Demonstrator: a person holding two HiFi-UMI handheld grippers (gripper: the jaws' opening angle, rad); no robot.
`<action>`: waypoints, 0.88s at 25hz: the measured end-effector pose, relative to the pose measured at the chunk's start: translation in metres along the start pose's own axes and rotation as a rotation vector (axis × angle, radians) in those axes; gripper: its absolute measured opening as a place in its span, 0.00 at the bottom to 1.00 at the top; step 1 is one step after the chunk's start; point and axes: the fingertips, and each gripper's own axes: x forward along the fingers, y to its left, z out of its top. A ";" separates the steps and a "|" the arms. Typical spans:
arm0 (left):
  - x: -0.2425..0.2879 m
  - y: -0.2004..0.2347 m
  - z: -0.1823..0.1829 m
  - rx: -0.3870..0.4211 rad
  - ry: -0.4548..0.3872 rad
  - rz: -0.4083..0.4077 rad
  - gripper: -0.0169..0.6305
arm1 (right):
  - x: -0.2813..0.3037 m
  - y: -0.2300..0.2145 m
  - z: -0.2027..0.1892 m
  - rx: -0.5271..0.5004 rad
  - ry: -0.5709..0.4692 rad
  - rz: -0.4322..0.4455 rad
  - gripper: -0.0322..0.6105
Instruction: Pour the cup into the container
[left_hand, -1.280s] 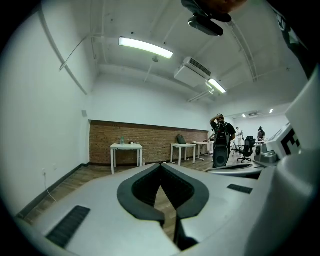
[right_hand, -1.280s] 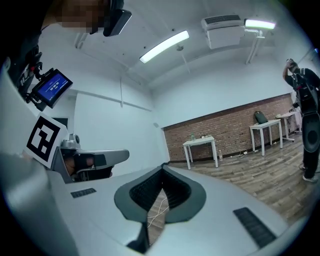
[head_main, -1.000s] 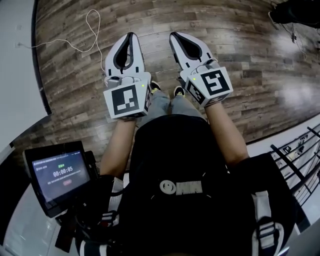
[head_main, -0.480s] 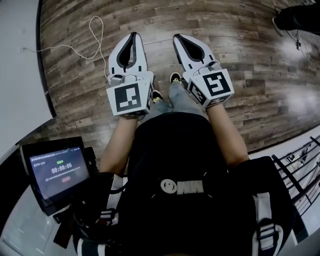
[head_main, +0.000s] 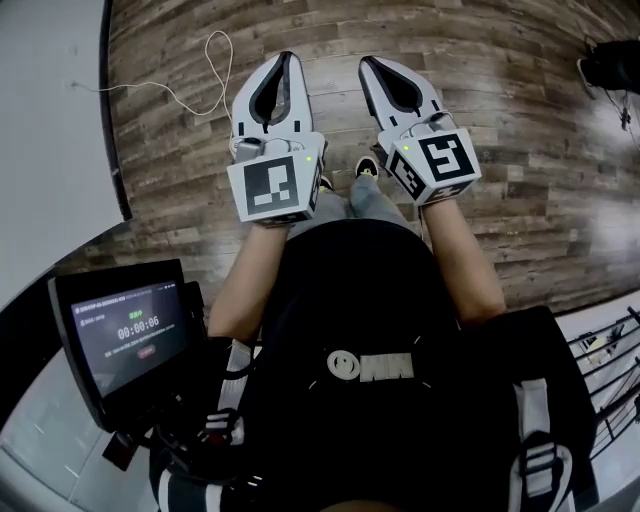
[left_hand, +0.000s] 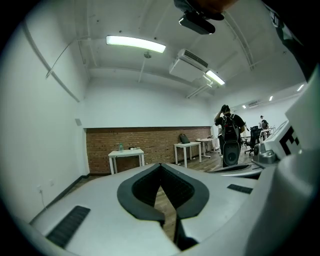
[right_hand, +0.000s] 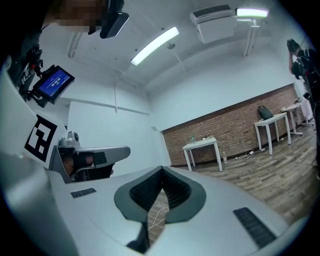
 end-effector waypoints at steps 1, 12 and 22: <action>0.002 0.006 -0.001 -0.003 0.003 0.009 0.02 | 0.007 0.001 0.000 0.000 0.004 0.007 0.05; 0.043 0.083 -0.016 -0.046 0.009 0.018 0.02 | 0.090 0.008 0.003 -0.046 0.031 0.004 0.05; 0.094 0.169 -0.014 -0.103 -0.014 -0.016 0.02 | 0.192 0.025 0.016 -0.104 0.072 0.000 0.05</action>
